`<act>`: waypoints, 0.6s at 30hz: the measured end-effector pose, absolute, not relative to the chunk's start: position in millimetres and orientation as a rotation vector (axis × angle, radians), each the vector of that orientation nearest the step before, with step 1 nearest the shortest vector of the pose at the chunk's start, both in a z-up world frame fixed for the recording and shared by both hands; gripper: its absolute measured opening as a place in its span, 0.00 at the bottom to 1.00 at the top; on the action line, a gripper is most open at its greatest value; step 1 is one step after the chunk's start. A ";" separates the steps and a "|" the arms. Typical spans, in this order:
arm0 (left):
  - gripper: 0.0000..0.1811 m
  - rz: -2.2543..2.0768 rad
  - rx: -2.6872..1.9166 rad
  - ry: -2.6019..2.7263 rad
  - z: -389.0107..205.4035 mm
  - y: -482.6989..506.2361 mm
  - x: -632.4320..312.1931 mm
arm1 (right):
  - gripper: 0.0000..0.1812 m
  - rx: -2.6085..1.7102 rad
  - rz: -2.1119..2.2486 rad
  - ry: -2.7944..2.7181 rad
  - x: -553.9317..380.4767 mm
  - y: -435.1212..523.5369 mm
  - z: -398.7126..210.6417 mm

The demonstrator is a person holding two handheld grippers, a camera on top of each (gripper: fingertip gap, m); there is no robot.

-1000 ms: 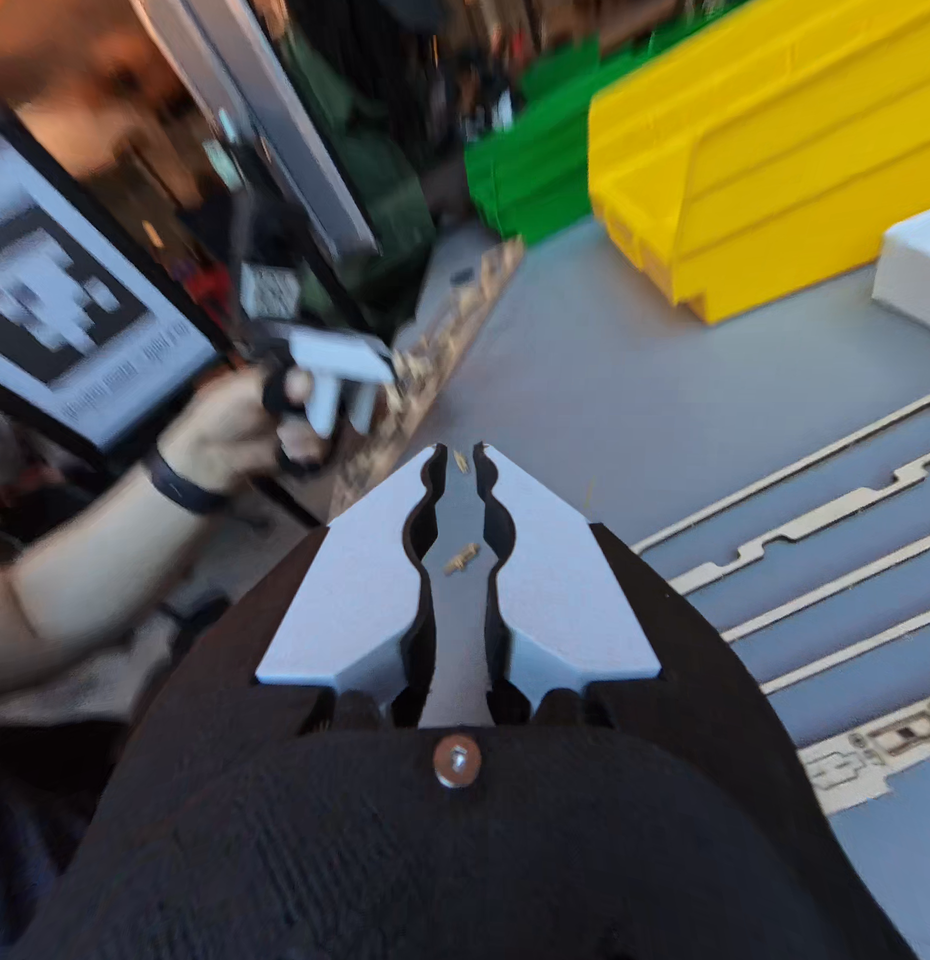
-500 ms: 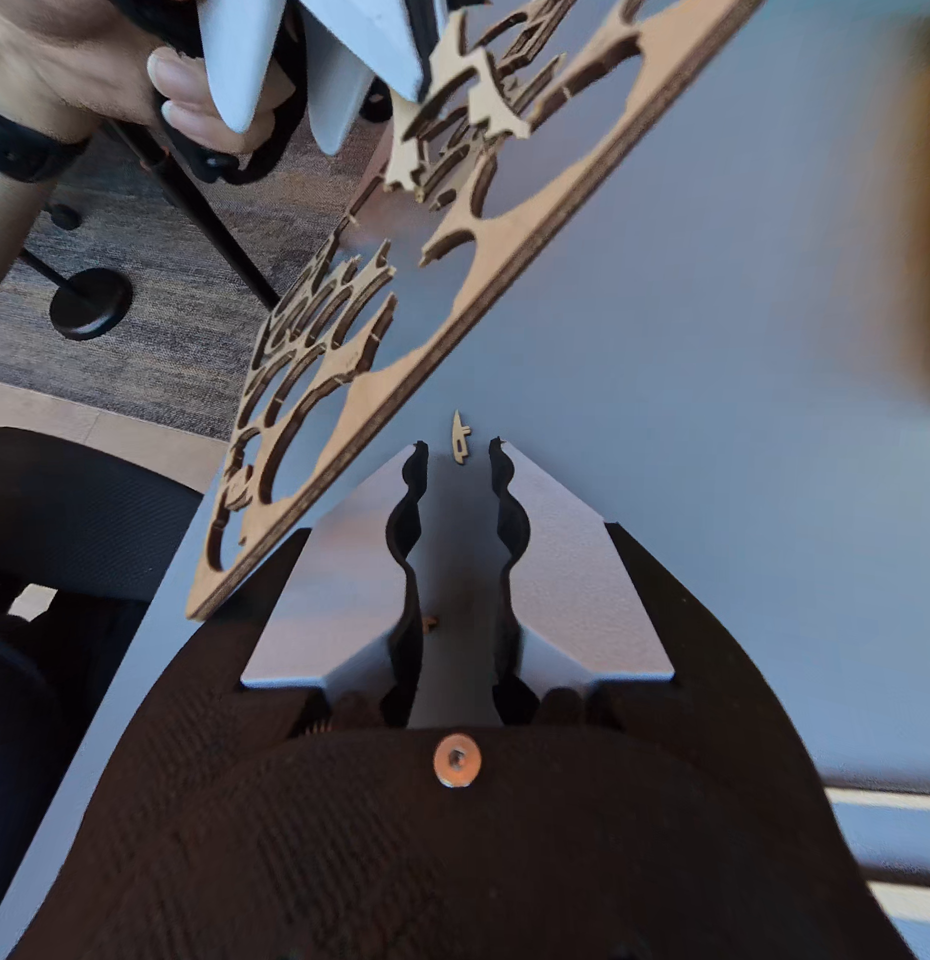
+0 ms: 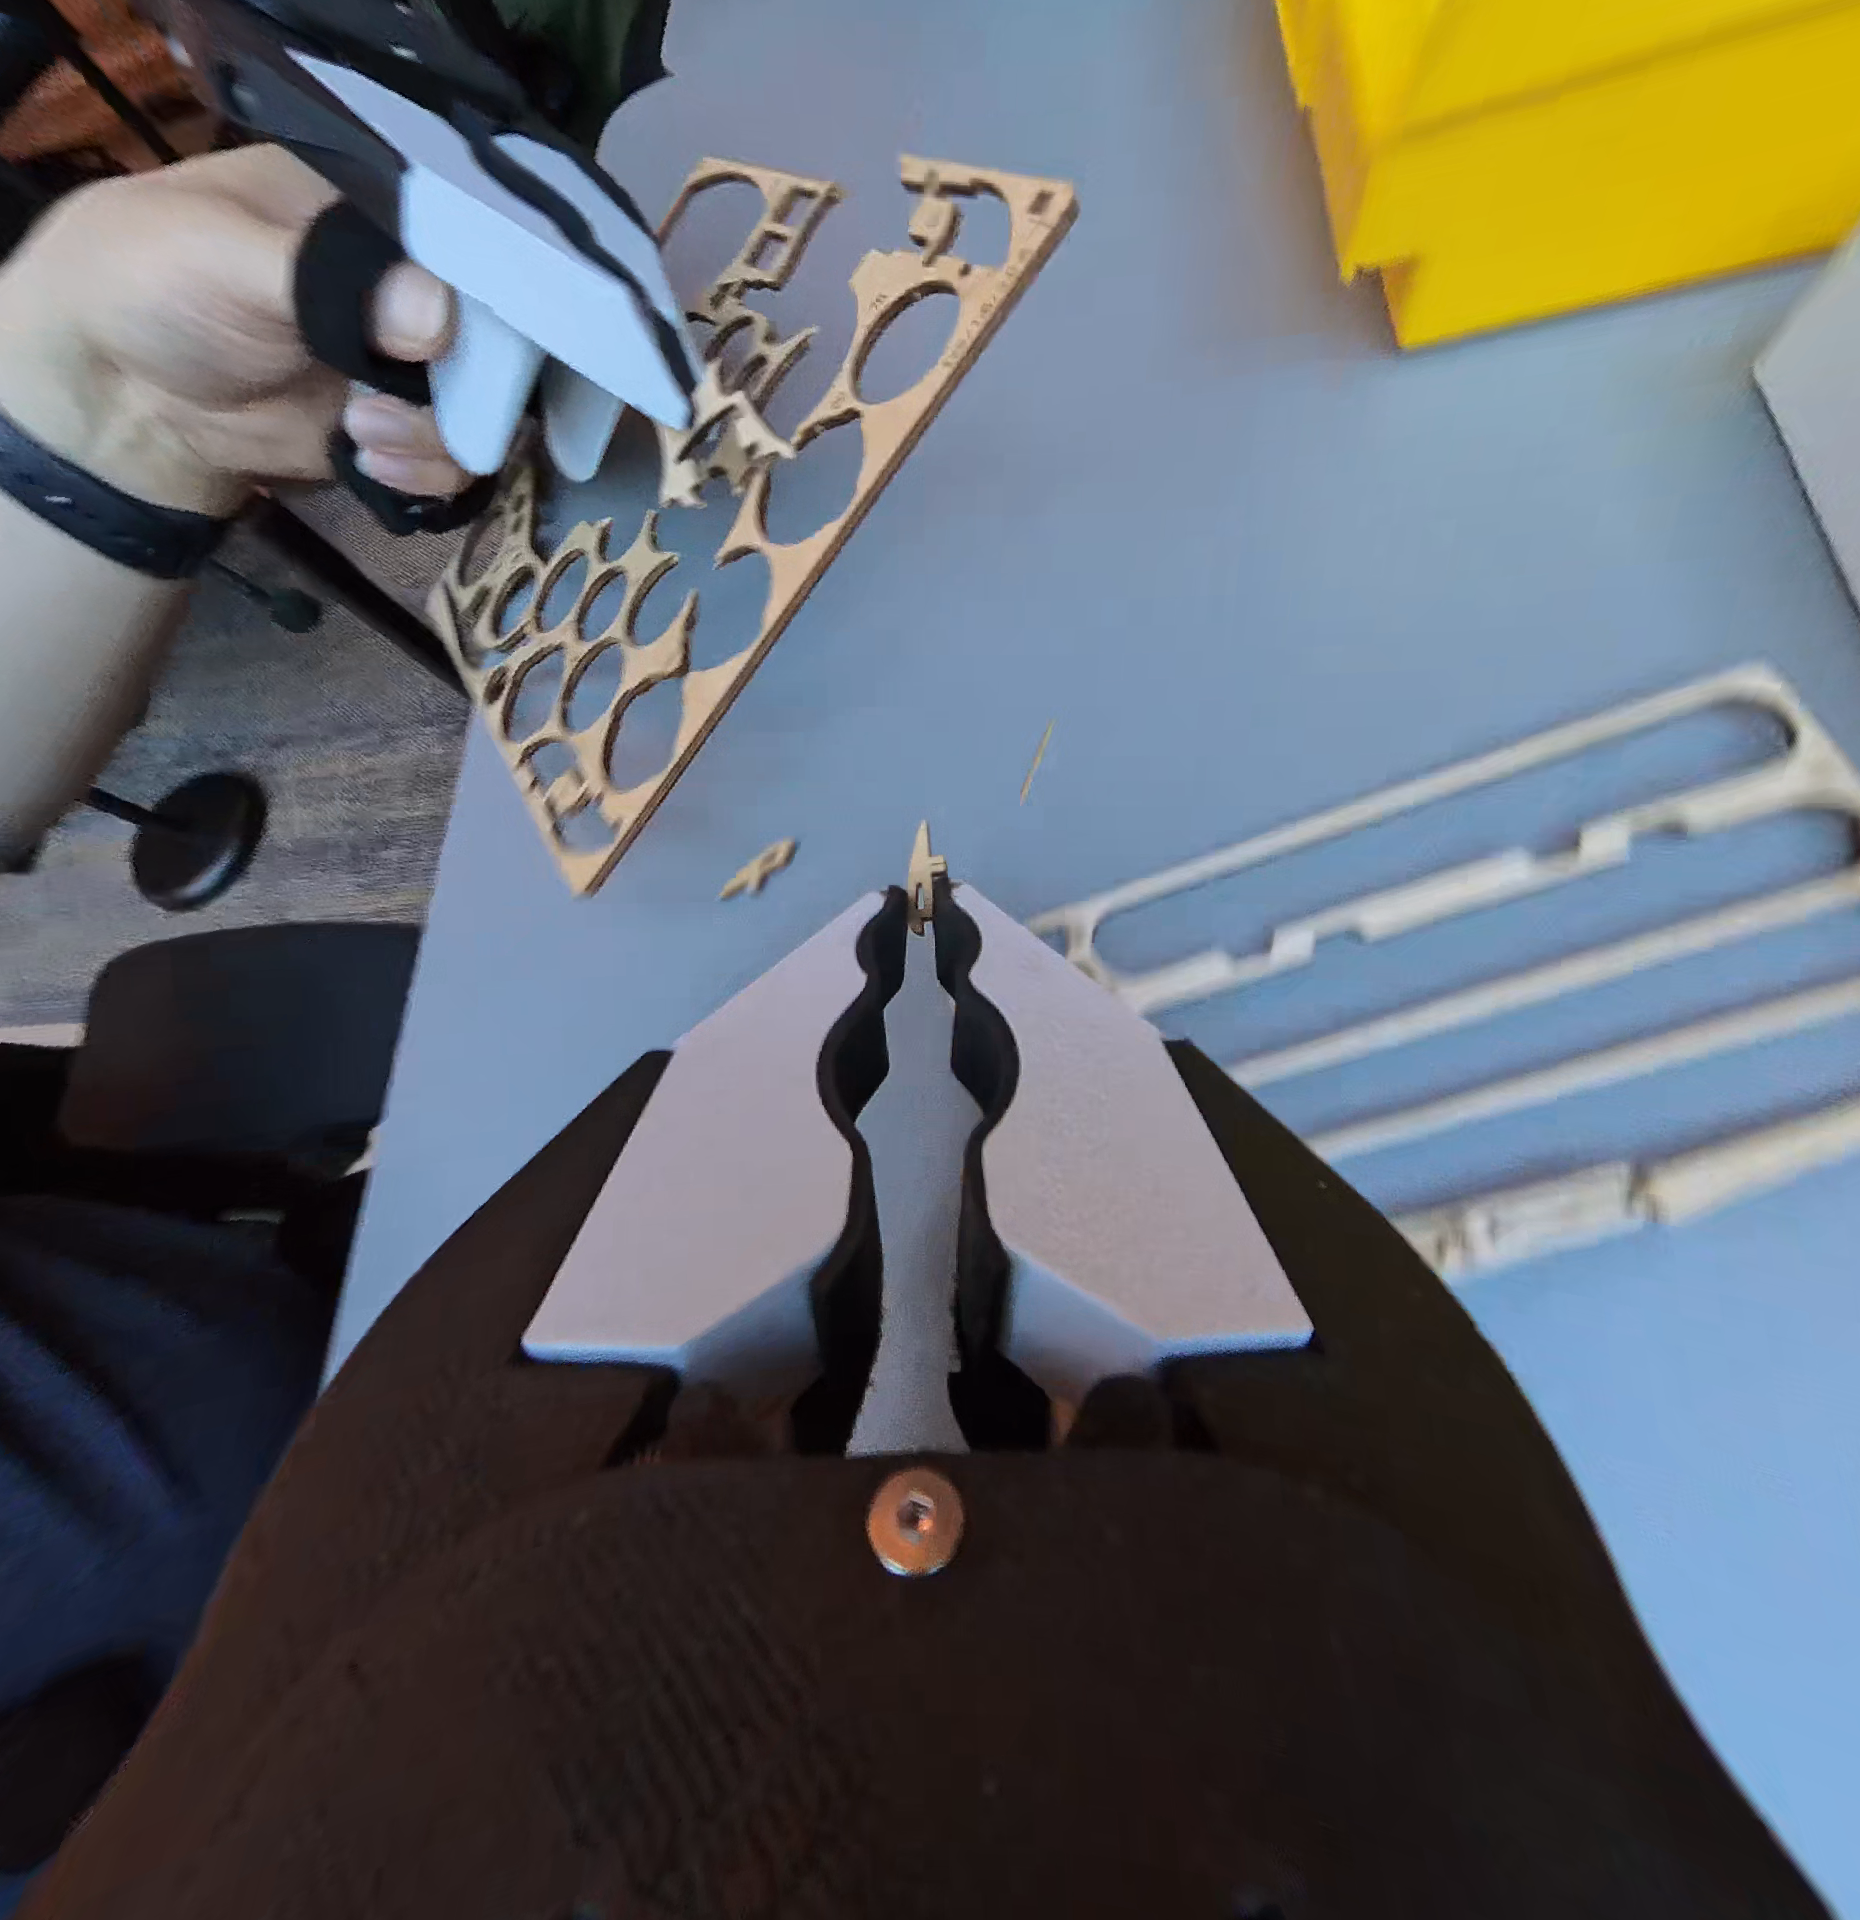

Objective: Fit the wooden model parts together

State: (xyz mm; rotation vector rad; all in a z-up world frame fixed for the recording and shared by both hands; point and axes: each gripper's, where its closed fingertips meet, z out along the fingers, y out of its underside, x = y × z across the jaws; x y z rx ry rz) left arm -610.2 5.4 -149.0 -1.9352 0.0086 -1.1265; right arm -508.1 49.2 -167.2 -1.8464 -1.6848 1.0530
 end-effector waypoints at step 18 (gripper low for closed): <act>0.18 -0.631 -2.144 -0.071 -148.4 -42.5 -635.0 | 0.14 -1.671 0.978 -1.806 -442.4 29.0 -143.0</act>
